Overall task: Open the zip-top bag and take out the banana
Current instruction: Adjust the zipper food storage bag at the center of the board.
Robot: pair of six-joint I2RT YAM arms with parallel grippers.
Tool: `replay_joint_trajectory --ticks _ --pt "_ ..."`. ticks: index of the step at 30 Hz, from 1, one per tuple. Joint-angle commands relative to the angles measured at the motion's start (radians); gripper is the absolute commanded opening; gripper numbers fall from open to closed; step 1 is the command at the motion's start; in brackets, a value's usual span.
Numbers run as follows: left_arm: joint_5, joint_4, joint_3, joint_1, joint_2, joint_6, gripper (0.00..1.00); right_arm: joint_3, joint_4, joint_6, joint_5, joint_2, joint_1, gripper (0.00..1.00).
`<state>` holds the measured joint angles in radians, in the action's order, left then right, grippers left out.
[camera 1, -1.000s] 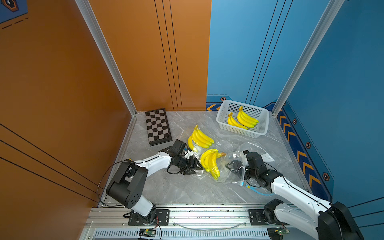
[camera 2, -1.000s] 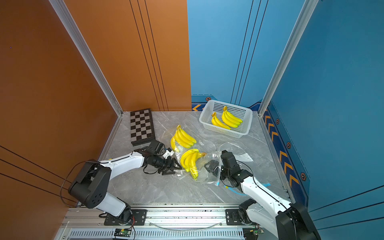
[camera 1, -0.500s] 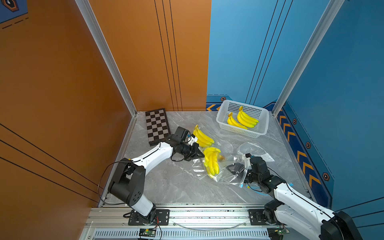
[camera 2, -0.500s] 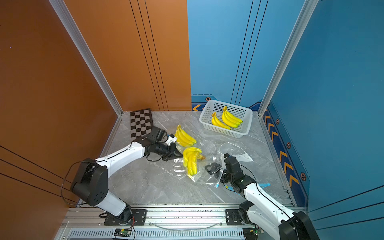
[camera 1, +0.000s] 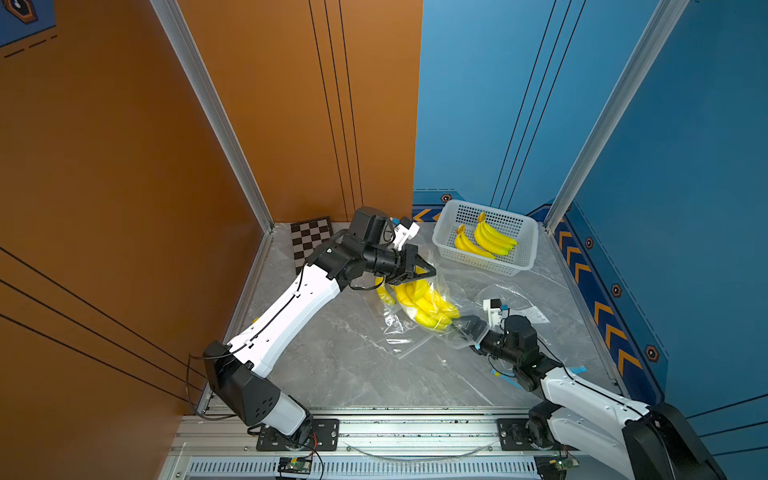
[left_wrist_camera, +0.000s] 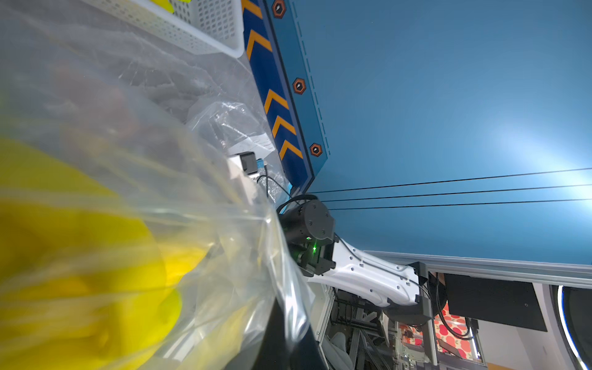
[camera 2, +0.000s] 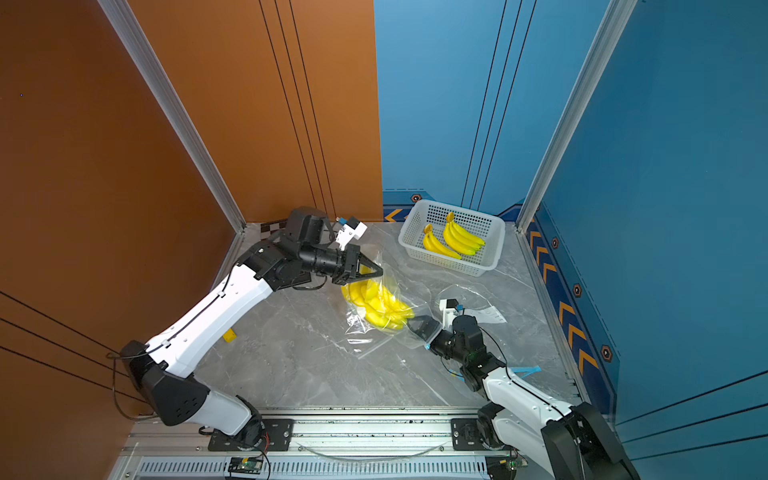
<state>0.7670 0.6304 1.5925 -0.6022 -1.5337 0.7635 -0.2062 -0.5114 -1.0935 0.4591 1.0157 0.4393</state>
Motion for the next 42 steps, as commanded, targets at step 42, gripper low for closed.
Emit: replay_joint_trajectory --ticks 42 --pt "0.011 -0.133 -0.657 0.249 -0.082 -0.171 0.00 -0.249 0.512 0.662 -0.222 -0.059 0.466 0.98"
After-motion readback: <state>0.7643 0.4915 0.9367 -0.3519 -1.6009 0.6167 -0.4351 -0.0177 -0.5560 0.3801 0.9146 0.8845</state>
